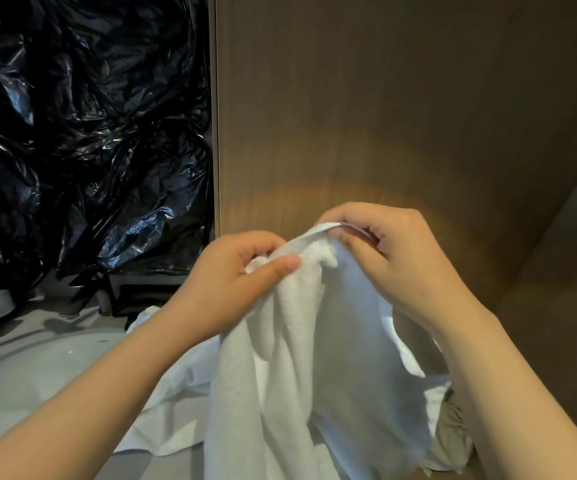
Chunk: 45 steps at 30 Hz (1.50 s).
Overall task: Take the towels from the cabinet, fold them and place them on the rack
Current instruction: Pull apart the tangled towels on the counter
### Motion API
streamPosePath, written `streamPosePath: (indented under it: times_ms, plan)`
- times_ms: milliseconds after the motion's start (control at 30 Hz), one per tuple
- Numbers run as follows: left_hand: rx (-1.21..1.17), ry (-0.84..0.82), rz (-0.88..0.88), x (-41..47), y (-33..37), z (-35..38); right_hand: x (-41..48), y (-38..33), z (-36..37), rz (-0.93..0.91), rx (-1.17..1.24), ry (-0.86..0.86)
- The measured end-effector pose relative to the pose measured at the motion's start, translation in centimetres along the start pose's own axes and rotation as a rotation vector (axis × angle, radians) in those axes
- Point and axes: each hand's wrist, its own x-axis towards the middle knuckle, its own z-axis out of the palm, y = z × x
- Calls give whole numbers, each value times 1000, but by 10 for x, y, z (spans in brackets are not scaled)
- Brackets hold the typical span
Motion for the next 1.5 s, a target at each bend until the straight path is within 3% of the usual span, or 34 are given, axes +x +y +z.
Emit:
streamPosePath:
  times_ms: [267, 467, 633, 767, 867, 1167, 1367, 1500]
  plan:
    - [140, 95, -120, -5, -30, -3, -36, 40, 12, 339, -75, -250]
    - [277, 151, -183, -2, -54, -4, -73, 56, 16, 466, 8, -262]
    - [296, 230, -301, 0, -62, 9, -82, 41, 28, 516, 373, -106]
    - [95, 356, -526, -11, -67, 17, -74, 21, 26, 493, 654, 101]
    - [28, 347, -571, -21, -69, 19, -65, 9, 24, 494, 777, 162]
    - [-100, 422, -505, -23, -53, 2, -50, -6, 35, 498, 961, -34]
    - [-108, 458, -312, -21, -37, -14, -39, -10, 32, 373, 500, 217]
    - [23, 483, -82, -6, -16, -16, -26, -27, 28, 125, 405, 311]
